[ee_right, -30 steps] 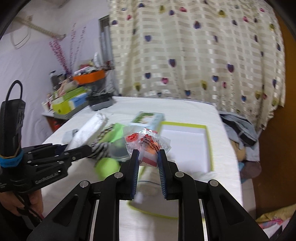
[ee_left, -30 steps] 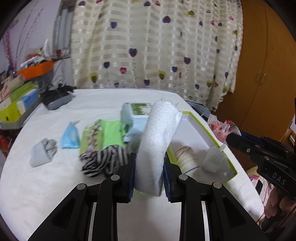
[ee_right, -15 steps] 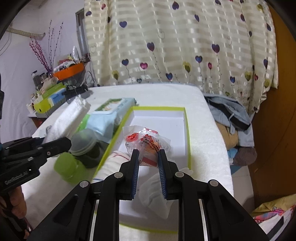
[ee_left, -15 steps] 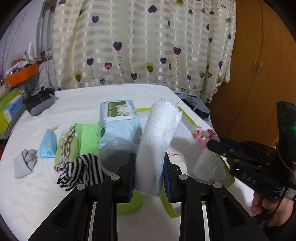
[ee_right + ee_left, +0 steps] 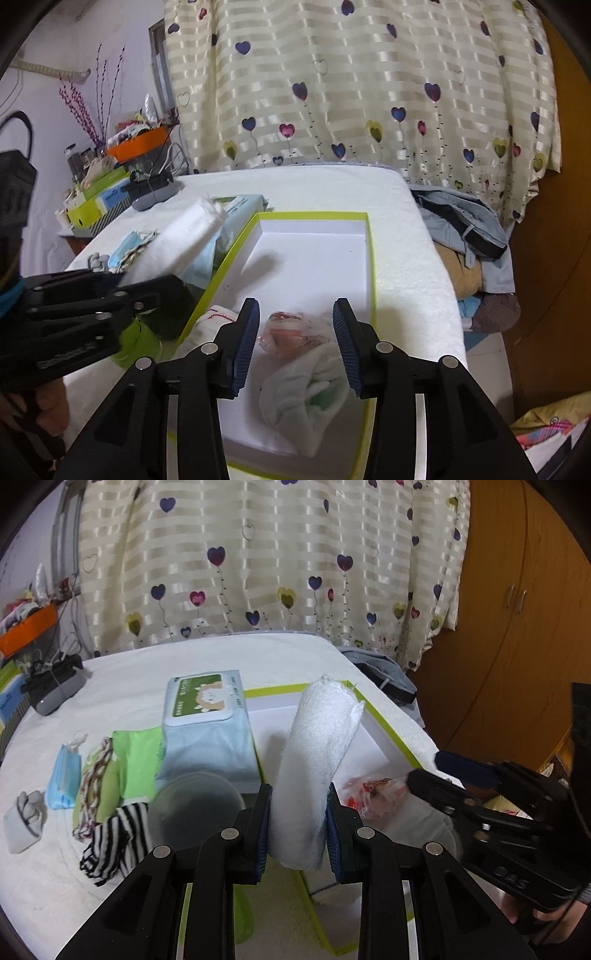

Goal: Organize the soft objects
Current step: 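Lower the towel into the box and open the left gripper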

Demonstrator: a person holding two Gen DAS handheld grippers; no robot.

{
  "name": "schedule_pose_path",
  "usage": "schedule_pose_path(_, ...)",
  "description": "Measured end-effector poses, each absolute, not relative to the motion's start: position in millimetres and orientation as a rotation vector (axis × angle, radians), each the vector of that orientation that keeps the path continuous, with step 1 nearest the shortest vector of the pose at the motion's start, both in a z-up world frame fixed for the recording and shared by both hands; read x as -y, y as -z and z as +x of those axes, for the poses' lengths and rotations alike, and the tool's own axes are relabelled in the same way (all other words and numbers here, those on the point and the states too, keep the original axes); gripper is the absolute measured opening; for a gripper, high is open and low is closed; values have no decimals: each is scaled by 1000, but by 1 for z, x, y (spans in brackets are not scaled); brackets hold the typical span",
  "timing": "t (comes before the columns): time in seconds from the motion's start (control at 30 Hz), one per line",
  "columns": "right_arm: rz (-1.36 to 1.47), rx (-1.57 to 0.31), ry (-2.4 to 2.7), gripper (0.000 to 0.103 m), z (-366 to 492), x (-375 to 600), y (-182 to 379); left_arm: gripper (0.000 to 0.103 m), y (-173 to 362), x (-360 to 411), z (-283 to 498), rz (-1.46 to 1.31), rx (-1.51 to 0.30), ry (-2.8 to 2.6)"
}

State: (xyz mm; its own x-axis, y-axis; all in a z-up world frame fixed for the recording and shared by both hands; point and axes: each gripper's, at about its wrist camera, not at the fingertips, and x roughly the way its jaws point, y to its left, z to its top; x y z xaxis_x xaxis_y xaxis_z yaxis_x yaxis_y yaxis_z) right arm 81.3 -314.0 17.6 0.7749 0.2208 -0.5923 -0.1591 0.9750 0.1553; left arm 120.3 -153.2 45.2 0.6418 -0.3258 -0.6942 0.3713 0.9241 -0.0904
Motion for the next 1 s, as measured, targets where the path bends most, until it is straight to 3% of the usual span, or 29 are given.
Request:
schedule_pose_path(0.27,143,-662,-154,43,68,336,-16,25,-37,174,134,106,-798,405)
schedule_pose_path(0.53,168,-699,-183,43,56,344,-6,35,-30,184,144,110,-810,419)
schedule_pose_path(0.63,148,-724,-200,30,57,339,-1,39,-34,181,141,100,-801,423)
schedule_pose_path(0.77,141,-763,-218,24,64,332,8,39,-40,175,132,87,-789,428)
schedule_pose_path(1.0,140,-775,-261,24,77,318,11,39,-47,157,112,62,-775,438)
